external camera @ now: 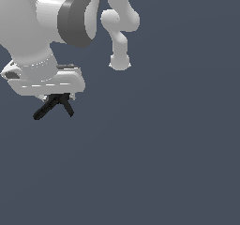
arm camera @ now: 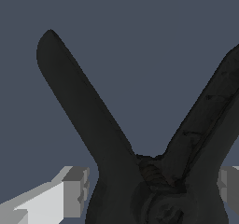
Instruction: Pick up the object and move it to a goal position.
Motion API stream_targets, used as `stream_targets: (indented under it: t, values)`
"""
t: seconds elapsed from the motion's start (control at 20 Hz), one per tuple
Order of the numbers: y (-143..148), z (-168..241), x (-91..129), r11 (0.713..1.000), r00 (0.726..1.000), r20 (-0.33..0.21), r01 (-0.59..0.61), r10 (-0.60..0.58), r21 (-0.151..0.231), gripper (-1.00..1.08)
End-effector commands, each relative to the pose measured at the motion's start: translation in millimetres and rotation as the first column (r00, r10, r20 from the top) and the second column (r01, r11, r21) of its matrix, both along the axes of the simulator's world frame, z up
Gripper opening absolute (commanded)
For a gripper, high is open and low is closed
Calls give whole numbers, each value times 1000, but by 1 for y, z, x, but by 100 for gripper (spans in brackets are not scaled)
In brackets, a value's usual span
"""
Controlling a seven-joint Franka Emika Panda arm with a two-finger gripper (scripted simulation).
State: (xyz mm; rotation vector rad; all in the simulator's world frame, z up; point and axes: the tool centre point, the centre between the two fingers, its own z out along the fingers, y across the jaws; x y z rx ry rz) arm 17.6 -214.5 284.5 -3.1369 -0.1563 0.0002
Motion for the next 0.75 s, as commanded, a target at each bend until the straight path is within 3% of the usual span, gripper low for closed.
stream_targets:
  t: [0.0, 0.7]
  values:
    - [-11, 18, 1, 1000, 1000, 0, -1, 1, 0, -100]
    - [-33, 53, 4, 1000, 1000, 0, -1, 1, -1, -100]
